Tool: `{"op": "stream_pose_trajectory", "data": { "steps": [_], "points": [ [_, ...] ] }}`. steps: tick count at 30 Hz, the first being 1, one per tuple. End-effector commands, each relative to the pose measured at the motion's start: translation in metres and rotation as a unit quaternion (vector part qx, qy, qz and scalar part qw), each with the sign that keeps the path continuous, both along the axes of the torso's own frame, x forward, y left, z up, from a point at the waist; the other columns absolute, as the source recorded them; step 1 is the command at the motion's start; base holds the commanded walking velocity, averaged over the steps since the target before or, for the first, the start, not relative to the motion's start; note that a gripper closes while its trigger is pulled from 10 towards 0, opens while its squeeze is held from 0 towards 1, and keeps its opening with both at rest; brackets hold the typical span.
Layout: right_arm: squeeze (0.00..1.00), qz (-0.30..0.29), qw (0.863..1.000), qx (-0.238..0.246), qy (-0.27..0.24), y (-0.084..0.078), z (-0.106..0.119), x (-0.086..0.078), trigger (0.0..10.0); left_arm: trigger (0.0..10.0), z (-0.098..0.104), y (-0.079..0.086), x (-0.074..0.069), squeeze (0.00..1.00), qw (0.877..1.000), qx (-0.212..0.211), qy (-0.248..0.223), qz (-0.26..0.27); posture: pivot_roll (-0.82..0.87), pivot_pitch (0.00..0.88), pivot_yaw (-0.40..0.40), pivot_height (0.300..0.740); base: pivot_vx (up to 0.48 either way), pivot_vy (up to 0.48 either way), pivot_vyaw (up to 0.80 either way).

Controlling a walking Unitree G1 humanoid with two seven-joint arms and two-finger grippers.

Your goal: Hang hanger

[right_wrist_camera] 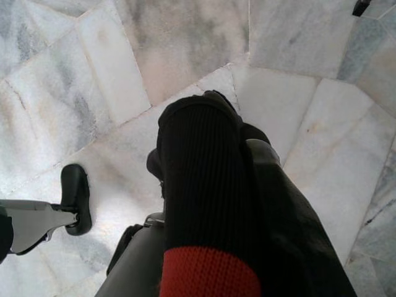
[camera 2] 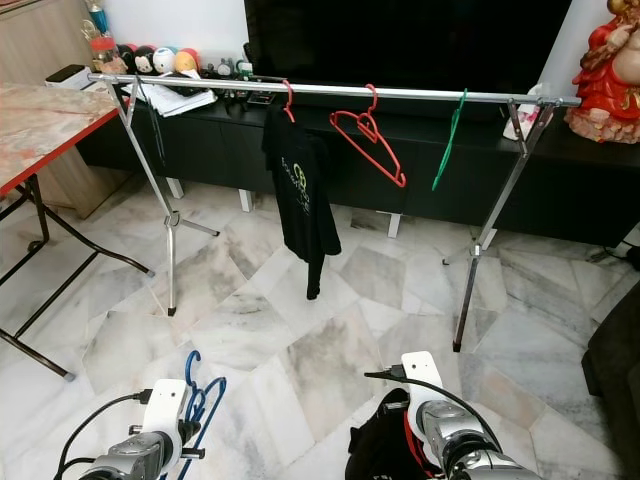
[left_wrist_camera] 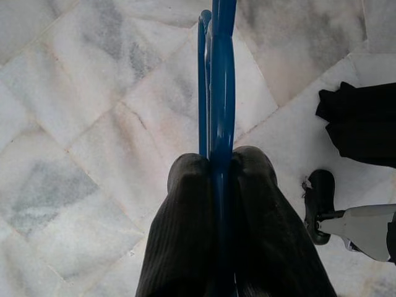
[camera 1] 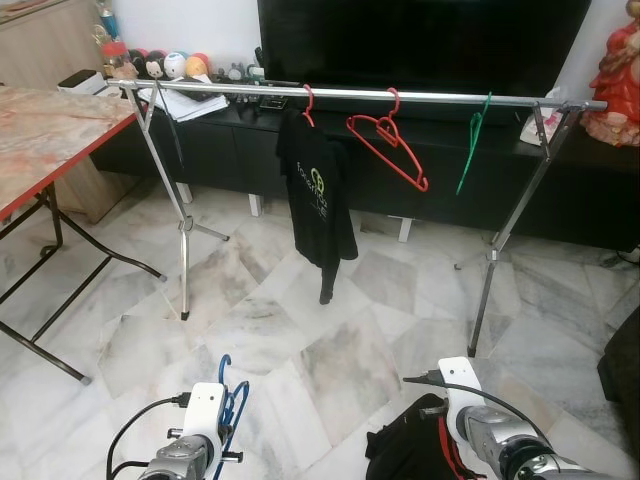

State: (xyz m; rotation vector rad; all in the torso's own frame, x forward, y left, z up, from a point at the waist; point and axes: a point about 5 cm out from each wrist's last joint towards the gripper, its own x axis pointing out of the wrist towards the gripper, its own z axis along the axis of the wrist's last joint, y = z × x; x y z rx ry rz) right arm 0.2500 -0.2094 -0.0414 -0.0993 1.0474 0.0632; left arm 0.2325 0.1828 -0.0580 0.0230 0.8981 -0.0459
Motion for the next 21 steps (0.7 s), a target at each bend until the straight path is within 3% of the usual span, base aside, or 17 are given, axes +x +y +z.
{"op": "stream_pose_trajectory", "data": {
  "steps": [1,7,21],
  "points": [
    [0.0,-0.001,1.0,0.0,-0.014,0.0002,0.004,0.0057,10.0,10.0,0.001,0.0006,0.0015,0.0,1.0,0.007,0.001,-0.009,-0.13,0.0,0.007,0.74,0.0,0.0,0.0],
    [0.0,-0.001,1.0,-0.004,-0.013,-0.0035,0.0041,0.0047,10.0,10.0,0.0002,-0.0033,0.001,0.0,1.0,0.004,0.001,-0.01,-0.12,0.0,-0.008,0.74,0.0,0.041,0.0],
    [0.0,-0.007,1.0,-0.007,-0.019,-0.0047,0.0052,0.006,10.0,10.0,0.0006,-0.004,0.0019,0.0,1.0,0.004,0.003,-0.016,-0.13,0.0,-0.008,0.74,0.0,0.352,0.0]
  ]
}}
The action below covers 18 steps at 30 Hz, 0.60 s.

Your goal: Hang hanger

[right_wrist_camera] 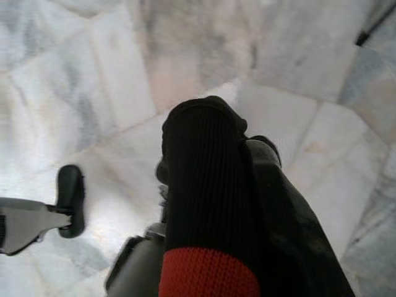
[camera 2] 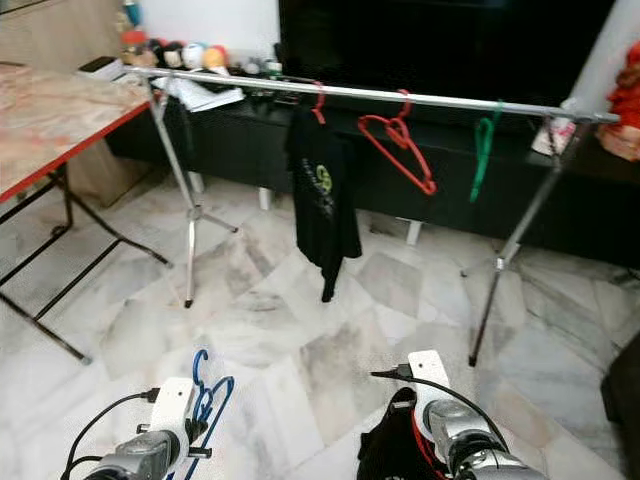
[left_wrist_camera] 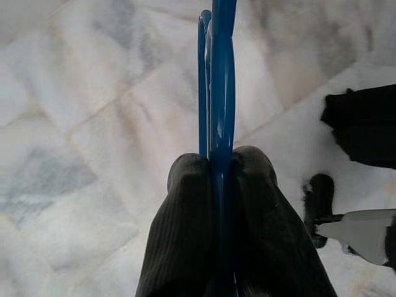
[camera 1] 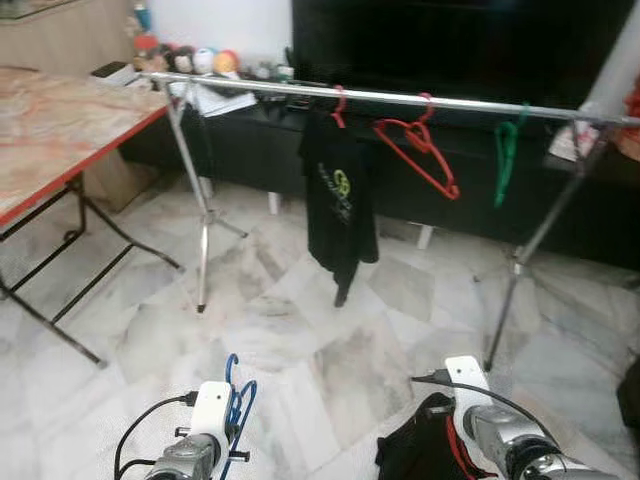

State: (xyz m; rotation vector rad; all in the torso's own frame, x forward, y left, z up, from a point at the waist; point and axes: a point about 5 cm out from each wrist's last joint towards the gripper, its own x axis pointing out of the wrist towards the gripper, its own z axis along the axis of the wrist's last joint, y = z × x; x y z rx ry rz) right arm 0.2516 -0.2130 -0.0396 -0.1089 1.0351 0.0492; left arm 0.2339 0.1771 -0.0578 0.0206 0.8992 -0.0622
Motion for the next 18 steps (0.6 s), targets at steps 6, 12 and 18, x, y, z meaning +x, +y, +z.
{"op": "stream_pose_trajectory", "data": {
  "steps": [6,12,18],
  "points": [
    [0.0,-0.006,1.0,-0.001,-0.014,-0.0012,0.0035,0.0045,10.0,10.0,0.0004,0.0017,0.0004,0.0,1.0,0.008,0.003,-0.011,-0.13,0.0,-0.008,0.74,0.0,0.422,0.0],
    [0.0,-0.009,1.0,-0.002,-0.015,-0.0013,0.0034,0.0045,10.0,10.0,0.0004,0.0016,0.0004,0.0,1.0,0.007,0.003,-0.011,-0.13,0.0,-0.008,0.74,0.0,0.44,0.0],
    [0.0,-0.012,1.0,-0.002,-0.014,-0.0011,0.0033,0.0044,10.0,10.0,0.0005,0.0021,0.0004,0.0,1.0,0.007,0.003,-0.013,-0.13,0.0,-0.003,0.74,0.0,0.435,0.0]
  ]
}}
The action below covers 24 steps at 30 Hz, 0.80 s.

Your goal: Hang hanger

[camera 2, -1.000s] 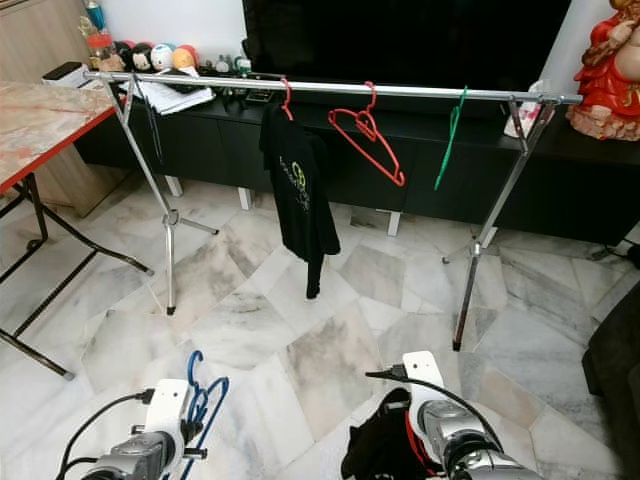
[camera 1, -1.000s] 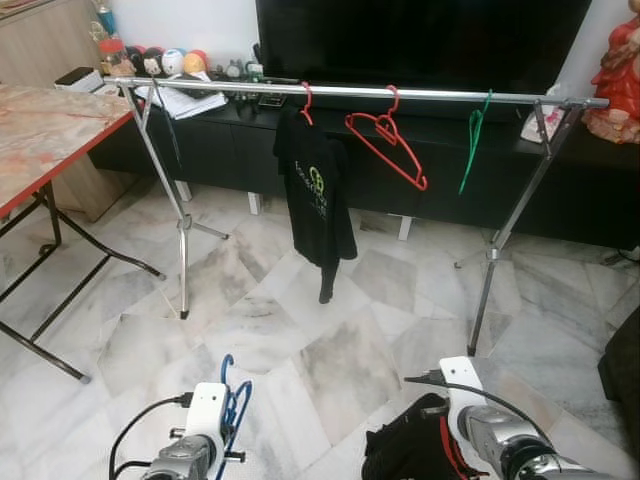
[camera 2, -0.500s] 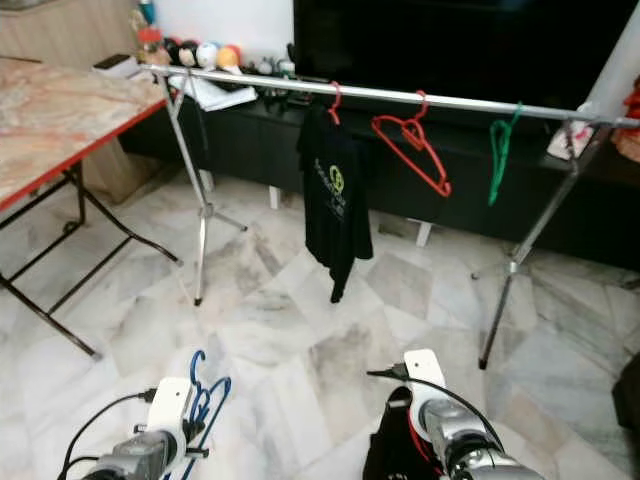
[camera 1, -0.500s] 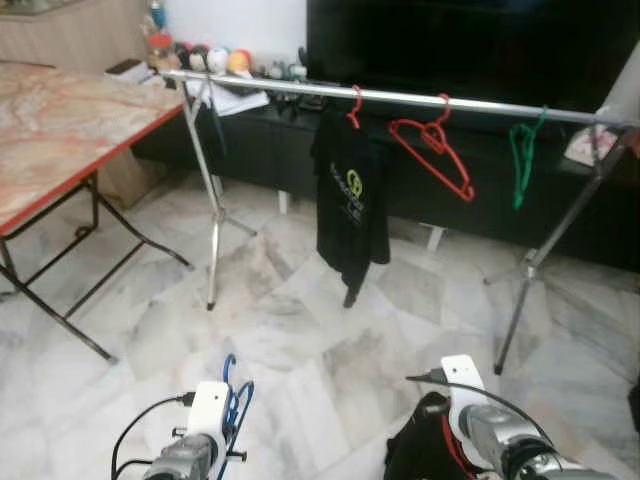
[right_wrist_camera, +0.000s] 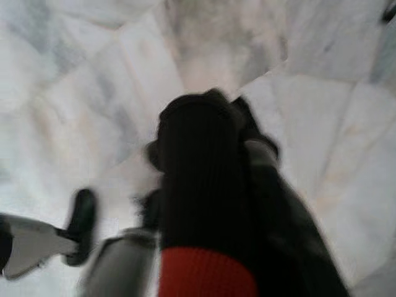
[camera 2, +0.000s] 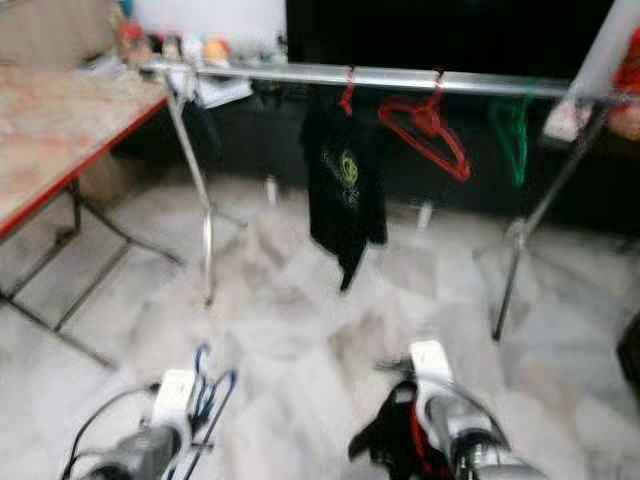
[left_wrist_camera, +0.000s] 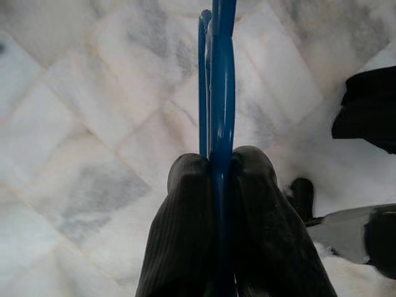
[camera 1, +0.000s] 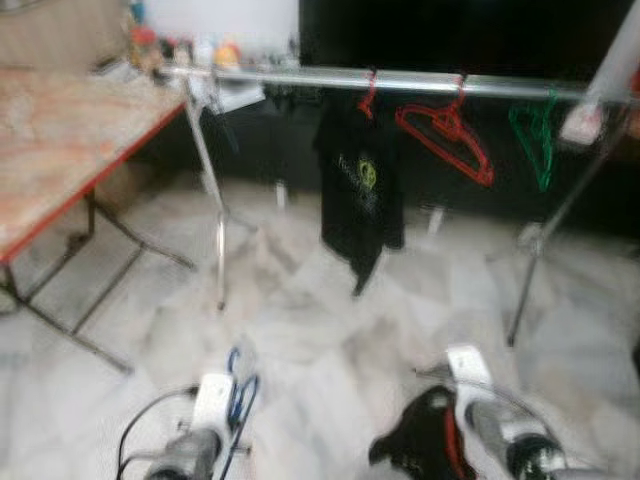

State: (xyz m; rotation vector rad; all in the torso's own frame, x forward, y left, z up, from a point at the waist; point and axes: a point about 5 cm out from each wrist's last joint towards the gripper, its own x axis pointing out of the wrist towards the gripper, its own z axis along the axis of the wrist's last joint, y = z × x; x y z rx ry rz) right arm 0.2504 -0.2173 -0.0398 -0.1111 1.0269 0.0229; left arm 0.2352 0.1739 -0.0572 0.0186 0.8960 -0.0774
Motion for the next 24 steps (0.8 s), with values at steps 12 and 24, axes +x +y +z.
{"op": "stream_pose_trajectory", "data": {
  "steps": [12,24],
  "points": [
    [0.0,0.002,1.0,0.003,-0.006,0.0036,0.0036,0.0058,10.0,10.0,0.0008,0.0059,0.0002,0.0,1.0,0.013,0.0,-0.007,-0.13,0.0,-0.001,0.74,0.0,0.238,-0.64],
    [0.0,-0.004,1.0,0.004,-0.019,0.0042,0.0043,0.0073,10.0,10.0,0.0016,0.0068,0.0011,0.0,1.0,0.018,-0.006,-0.009,-0.12,0.0,0.001,0.74,0.0,0.0,-0.04]
  ]
}}
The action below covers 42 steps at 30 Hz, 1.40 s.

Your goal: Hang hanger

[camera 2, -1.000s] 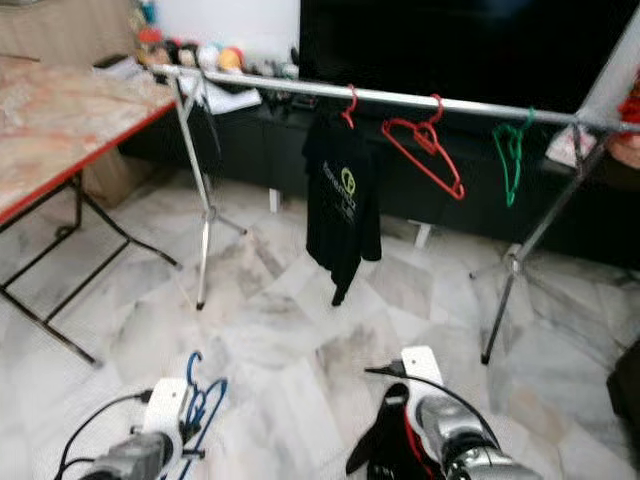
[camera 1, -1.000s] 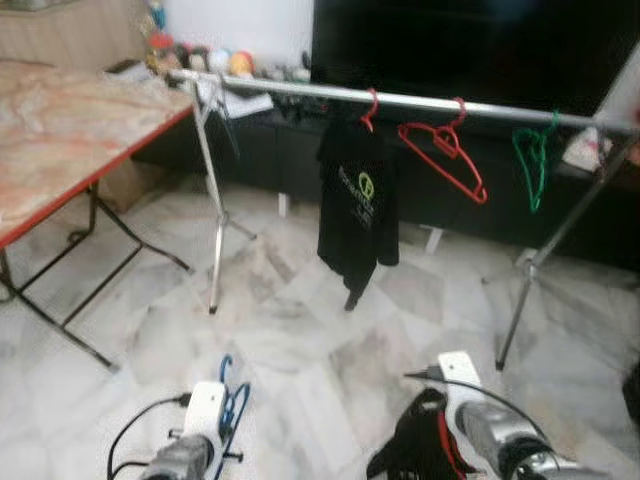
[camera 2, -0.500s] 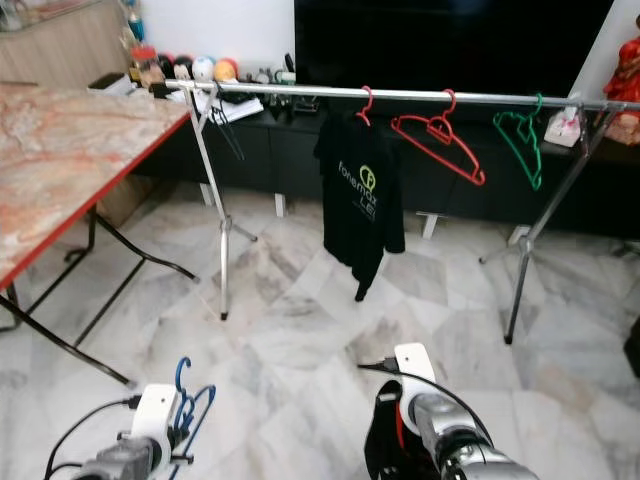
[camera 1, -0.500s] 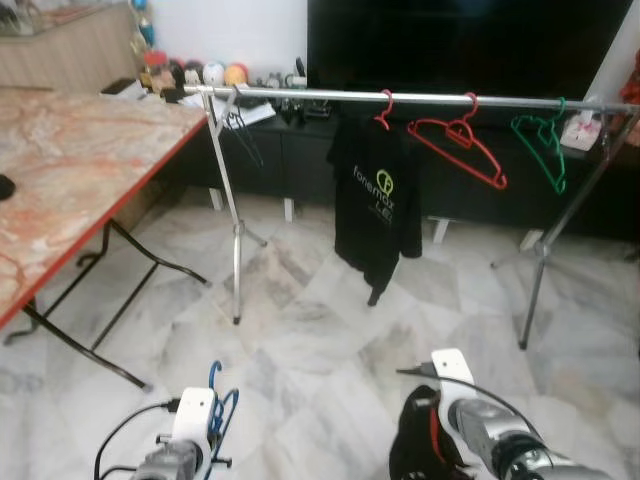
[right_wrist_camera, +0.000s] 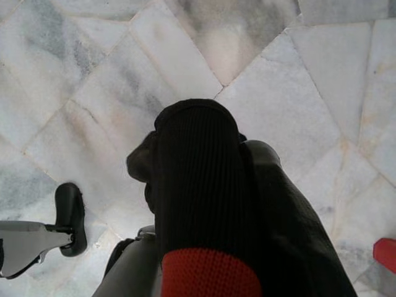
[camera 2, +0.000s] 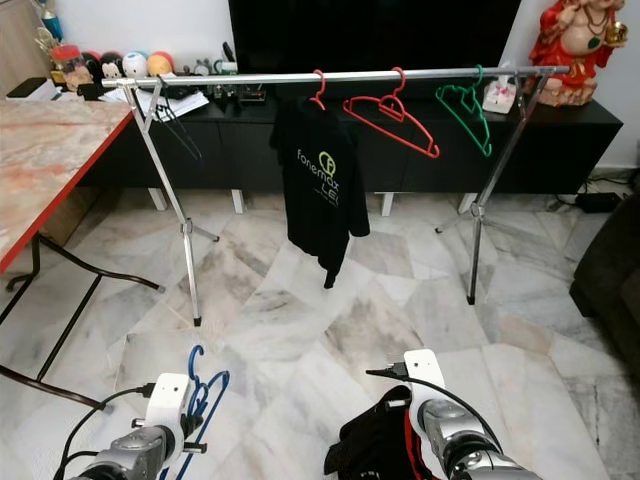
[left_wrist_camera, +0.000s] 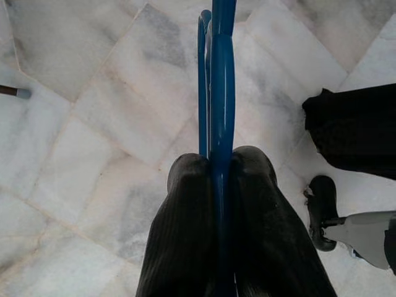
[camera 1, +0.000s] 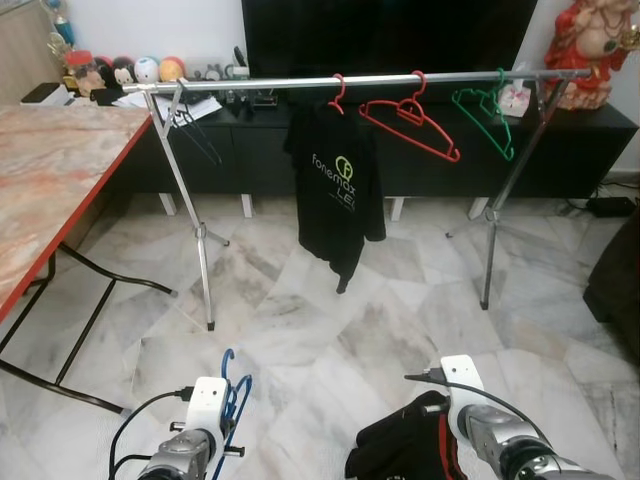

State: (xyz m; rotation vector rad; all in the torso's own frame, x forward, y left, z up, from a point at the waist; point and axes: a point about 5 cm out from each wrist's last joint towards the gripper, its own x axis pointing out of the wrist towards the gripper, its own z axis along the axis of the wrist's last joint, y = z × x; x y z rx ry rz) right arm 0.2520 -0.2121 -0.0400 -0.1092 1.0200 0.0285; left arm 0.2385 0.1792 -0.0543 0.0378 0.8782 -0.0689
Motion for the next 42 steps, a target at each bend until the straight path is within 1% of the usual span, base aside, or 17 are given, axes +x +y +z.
{"op": "stream_pose_trajectory", "data": {
  "steps": [1,5,8,18,27,30,33,36,42],
  "points": [
    [0.0,-0.006,1.0,0.001,-0.016,-0.001,0.0045,0.0058,10.0,10.0,-0.0013,0.0016,-0.0022,0.0,1.0,0.008,0.004,-0.009,-0.12,0.0,0.001,0.74,0.0,0.0,0.0],
    [0.0,-0.01,1.0,0.002,-0.021,-0.0011,0.0045,0.006,10.0,10.0,-0.0014,0.0013,-0.0024,0.0,1.0,0.007,0.004,-0.01,-0.12,0.0,0.0,0.74,0.0,0.0,0.0],
    [0.0,-0.012,1.0,0.001,-0.024,-0.0013,0.0046,0.0062,10.0,10.0,-0.0015,0.0011,-0.0025,0.0,1.0,0.006,0.004,-0.01,-0.12,0.0,0.0,0.74,-0.261,0.0,0.0],
    [0.0,-0.012,1.0,-0.001,-0.024,-0.0008,0.0043,0.006,10.0,10.0,-0.0017,0.0016,-0.0028,0.0,1.0,0.007,0.004,-0.009,-0.12,0.0,-0.001,0.74,-0.298,0.0,0.0],
    [0.0,-0.014,1.0,0.001,-0.028,0.0037,0.005,0.0083,10.0,10.0,0.0004,0.0059,-0.0004,0.0,1.0,0.014,0.0,-0.008,-0.1,0.0,0.011,0.74,-0.31,0.0,0.0],
    [0.0,-0.018,0.999,0.001,-0.027,0.0031,0.0044,0.0075,10.0,10.0,-0.0001,0.0057,-0.0012,0.0,1.0,0.013,0.0,-0.004,-0.11,0.0,0.013,0.74,-0.312,0.0,0.0],
    [0.0,-0.02,0.999,-0.001,-0.028,0.0019,0.0049,0.0078,10.0,10.0,0.0001,0.0045,-0.0007,0.0,1.0,0.015,0.002,-0.013,-0.11,0.0,0.012,0.74,-0.315,0.0,0.0],
    [0.0,-0.029,0.999,-0.002,-0.032,0.0007,0.0053,0.008,10.0,10.0,-0.0002,0.0037,-0.0007,0.0,1.0,0.012,0.002,-0.003,-0.12,0.0,0.018,0.74,-0.312,0.0,0.0],
    [0.0,-0.03,0.999,-0.005,-0.035,-0.0001,0.0064,0.0093,10.0,10.0,0.0007,0.0026,0.0008,0.0,1.0,0.011,0.0,-0.007,-0.12,0.0,0.017,0.74,-0.317,0.0,0.0]
  ]
}}
